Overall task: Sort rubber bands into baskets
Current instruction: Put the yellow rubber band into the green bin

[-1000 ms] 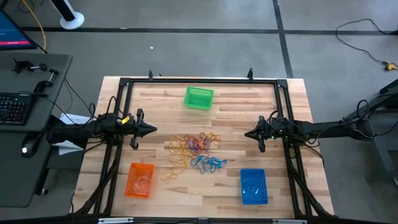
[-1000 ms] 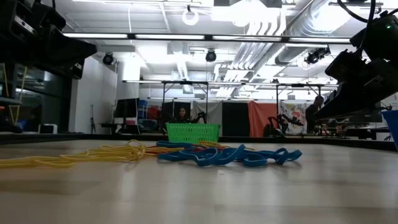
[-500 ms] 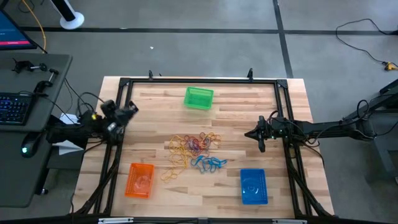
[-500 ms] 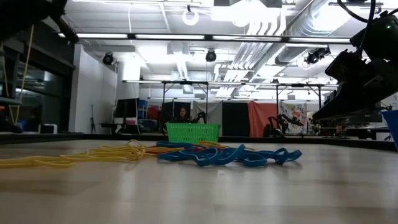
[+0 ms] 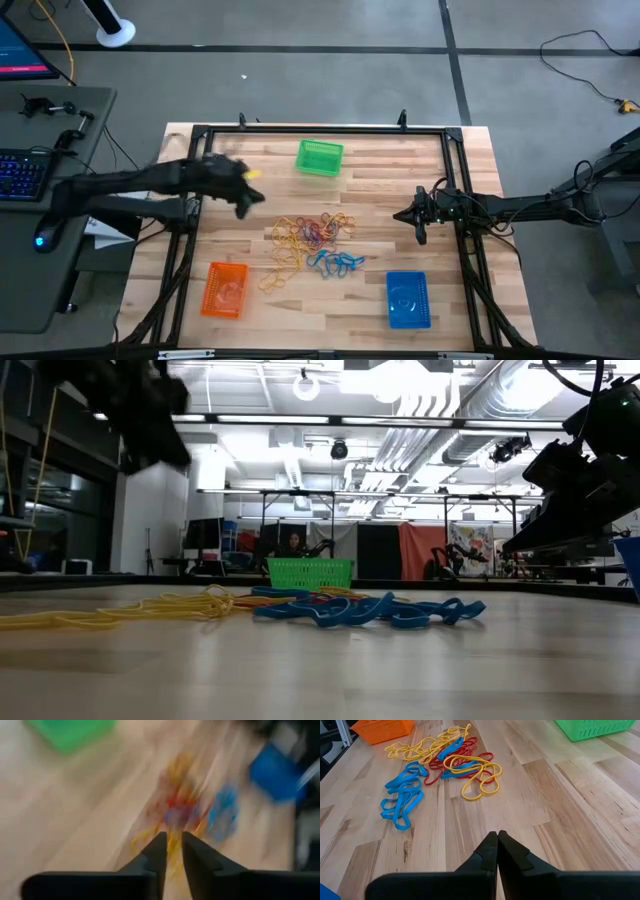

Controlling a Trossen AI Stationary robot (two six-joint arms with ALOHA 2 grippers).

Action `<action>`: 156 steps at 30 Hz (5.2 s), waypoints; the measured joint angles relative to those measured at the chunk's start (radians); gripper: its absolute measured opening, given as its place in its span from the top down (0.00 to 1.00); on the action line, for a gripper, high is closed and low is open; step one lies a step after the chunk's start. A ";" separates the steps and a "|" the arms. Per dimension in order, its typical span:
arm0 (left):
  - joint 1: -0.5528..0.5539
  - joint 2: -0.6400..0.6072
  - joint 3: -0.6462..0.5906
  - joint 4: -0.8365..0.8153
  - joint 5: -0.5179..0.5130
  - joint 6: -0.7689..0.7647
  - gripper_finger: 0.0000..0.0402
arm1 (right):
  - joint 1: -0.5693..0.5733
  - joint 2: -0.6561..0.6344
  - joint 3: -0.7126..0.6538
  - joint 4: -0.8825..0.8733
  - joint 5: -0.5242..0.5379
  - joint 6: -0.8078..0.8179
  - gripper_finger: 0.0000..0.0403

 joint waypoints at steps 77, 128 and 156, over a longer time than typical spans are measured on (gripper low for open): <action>0.230 0.763 0.598 0.259 -0.359 0.750 1.00 | 0.000 0.000 0.000 -0.001 0.000 0.000 1.00; -0.091 0.269 0.370 0.291 -0.073 -0.174 0.48 | 0.000 0.000 0.000 0.034 0.063 -0.291 1.00; -0.245 -0.145 0.014 0.268 -0.174 -0.118 0.48 | 0.130 0.792 0.957 -0.481 0.071 0.193 1.00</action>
